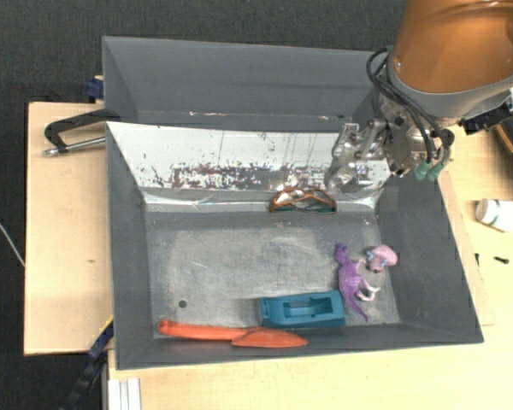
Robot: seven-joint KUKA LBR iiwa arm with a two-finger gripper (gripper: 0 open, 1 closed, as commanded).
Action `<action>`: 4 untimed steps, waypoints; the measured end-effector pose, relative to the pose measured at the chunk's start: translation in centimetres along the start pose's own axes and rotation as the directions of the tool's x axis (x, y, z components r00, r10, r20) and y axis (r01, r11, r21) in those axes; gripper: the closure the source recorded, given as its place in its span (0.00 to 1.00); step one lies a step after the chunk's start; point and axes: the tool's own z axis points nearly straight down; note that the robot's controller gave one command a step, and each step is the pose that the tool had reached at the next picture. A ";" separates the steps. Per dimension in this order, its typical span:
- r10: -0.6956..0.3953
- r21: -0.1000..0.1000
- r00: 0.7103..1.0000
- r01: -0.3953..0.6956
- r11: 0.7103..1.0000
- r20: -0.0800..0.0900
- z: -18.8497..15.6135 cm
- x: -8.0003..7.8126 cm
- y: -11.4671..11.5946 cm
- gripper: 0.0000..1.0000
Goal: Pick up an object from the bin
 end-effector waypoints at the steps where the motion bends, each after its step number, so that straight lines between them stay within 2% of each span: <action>1: 0.000 0.000 1.000 0.000 1.000 0.000 0.0 0.0 0.0 1.00; 2: -0.049 -0.001 0.999 0.049 0.999 0.002 1.1 0.2 -0.5 1.00; 3: -0.198 0.000 0.980 0.198 0.980 0.000 6.3 1.0 -5.7 1.00; 4: -0.199 -0.001 0.980 0.199 0.980 -0.005 9.8 3.5 -12.5 0.00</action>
Offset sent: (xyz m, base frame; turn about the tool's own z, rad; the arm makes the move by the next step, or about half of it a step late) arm -0.0190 -0.0535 -0.1028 -0.3544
